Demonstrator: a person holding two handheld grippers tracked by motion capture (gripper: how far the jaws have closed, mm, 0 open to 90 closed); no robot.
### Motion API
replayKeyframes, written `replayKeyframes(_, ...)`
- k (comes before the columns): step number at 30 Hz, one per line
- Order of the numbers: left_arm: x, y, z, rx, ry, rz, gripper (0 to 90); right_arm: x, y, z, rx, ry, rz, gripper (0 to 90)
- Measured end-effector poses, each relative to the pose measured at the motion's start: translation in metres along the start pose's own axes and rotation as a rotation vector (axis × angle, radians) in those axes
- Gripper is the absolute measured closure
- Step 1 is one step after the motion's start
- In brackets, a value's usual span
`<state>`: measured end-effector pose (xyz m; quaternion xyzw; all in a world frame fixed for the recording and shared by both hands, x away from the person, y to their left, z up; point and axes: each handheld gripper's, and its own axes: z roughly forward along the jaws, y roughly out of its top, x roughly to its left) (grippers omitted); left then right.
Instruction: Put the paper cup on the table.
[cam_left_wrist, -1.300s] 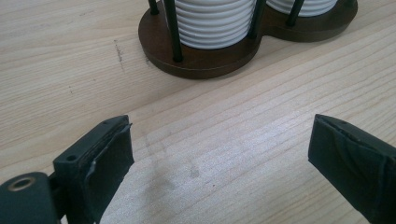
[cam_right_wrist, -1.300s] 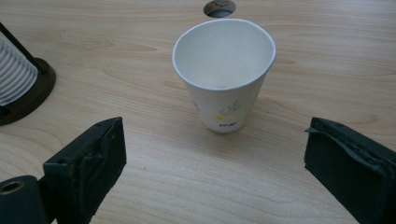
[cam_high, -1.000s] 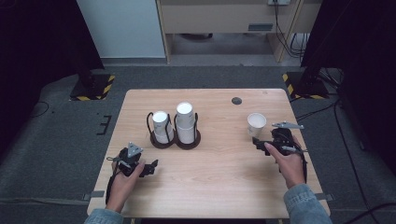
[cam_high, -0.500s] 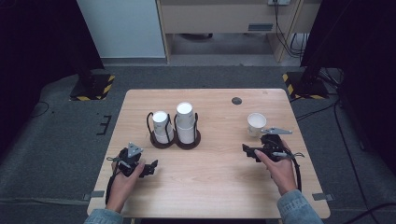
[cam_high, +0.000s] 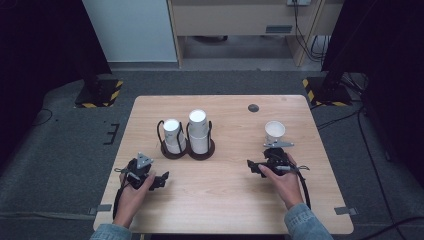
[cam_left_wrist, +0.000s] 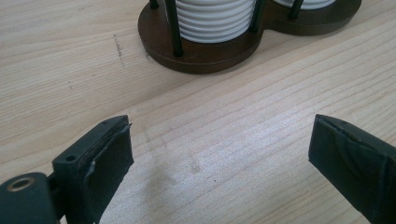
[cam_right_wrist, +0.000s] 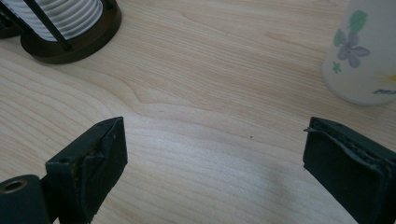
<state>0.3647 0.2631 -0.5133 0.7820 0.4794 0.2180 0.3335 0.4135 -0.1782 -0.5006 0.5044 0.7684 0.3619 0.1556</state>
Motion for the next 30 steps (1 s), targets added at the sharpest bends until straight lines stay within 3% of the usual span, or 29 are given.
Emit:
replayKeyframes(7, 0.0, 0.0, 0.001, 0.003, -0.001, 0.001, 5.6, 0.005, 0.004, 0.016, 0.007, -0.014, 0.0, 7.4)
replayKeyframes(12, 0.0, -0.001, 0.001, 0.011, 0.001, 0.001, 5.6, 0.005, 0.003, 0.033, 0.021, -0.049, 0.019, 8.1)
replayKeyframes(18, 0.001, -0.001, 0.001, 0.016, 0.003, 0.0, 5.6, 0.003, -0.003, 0.042, 0.033, -0.09, 0.032, 7.8)
replayKeyframes(22, 0.001, -0.001, 0.001, 0.016, 0.003, 0.0, 5.5, 0.005, -0.008, 0.046, 0.01, -0.138, 0.006, 7.1)
replayKeyframes(24, 0.001, -0.001, 0.001, 0.019, 0.004, 0.0, 5.5, 0.006, -0.009, 0.049, 0.005, -0.167, -0.011, 2.5)
replayKeyframes(30, 0.002, -0.001, 0.001, 0.02, 0.005, 0.0, 5.5, 0.004, -0.009, 0.049, 0.01, -0.17, -0.005, 1.1)
